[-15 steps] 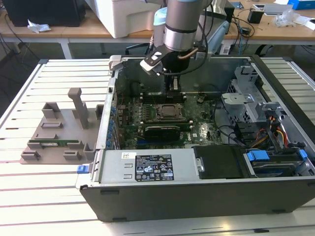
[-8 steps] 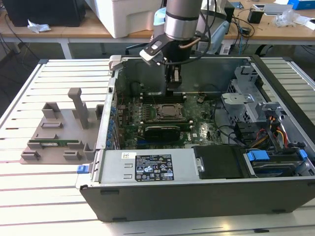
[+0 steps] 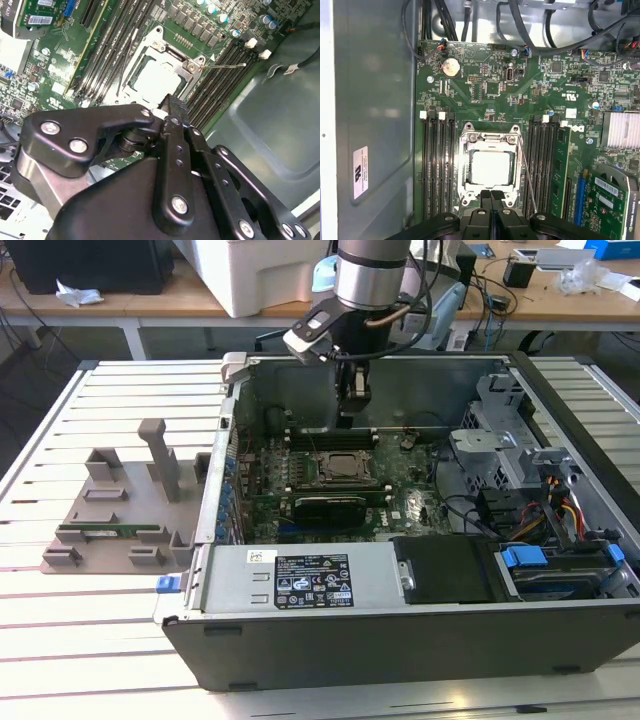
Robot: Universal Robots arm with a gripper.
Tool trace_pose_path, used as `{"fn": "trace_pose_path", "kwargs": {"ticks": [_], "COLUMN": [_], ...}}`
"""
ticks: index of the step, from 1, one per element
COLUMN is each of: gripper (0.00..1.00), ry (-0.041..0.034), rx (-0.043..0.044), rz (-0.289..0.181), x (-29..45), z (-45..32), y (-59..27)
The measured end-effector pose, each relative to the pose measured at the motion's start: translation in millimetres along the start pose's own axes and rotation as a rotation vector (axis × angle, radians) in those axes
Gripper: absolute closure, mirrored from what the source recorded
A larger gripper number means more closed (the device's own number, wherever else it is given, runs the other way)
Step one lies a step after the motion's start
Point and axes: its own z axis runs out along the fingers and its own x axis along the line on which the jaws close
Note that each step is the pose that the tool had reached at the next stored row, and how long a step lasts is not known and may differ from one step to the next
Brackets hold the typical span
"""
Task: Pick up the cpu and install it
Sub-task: 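Install the first cpu locking lever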
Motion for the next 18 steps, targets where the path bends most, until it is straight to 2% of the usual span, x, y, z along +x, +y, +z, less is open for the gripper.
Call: {"fn": "trace_pose_path", "kwargs": {"ticks": [1, 2, 5, 6, 7, 8, 9, 10, 12, 16, 18], "gripper": [0.89, 0.89, 0.89, 0.89, 0.89, 0.89, 0.89, 0.89, 0.89, 0.89, 0.89], "ry": [-0.002, -0.0075, -0.014, -0.0193, -0.0226, -0.0169, 0.0035, 0.0083, 0.0025, -0.0036, -0.0083], "rx": [-0.0009, -0.0036, -0.0067, -0.0093, -0.0109, -0.0148, -0.0201, -0.0225, -0.0241, -0.0254, -0.0265], "rz": [-0.023, -0.093, -0.174, -0.242, -0.282, -0.333, -0.357, -0.392, -0.472, -0.551, -0.613], "x": [0.0, 0.0, 0.0, 0.0, 0.0, 0.1, 0.0, 0.1, 0.0, 0.0, 0.0], "z": [-0.1, 0.0, 0.0, 0.0, 0.0, 0.1, 0.0, 0.1, 0.3, 0.4, 0.4], "y": [0.0, 0.0, 0.0, 0.0, 0.0, 0.0, 0.0, 0.0, 0.0, 0.0, 0.0]}}
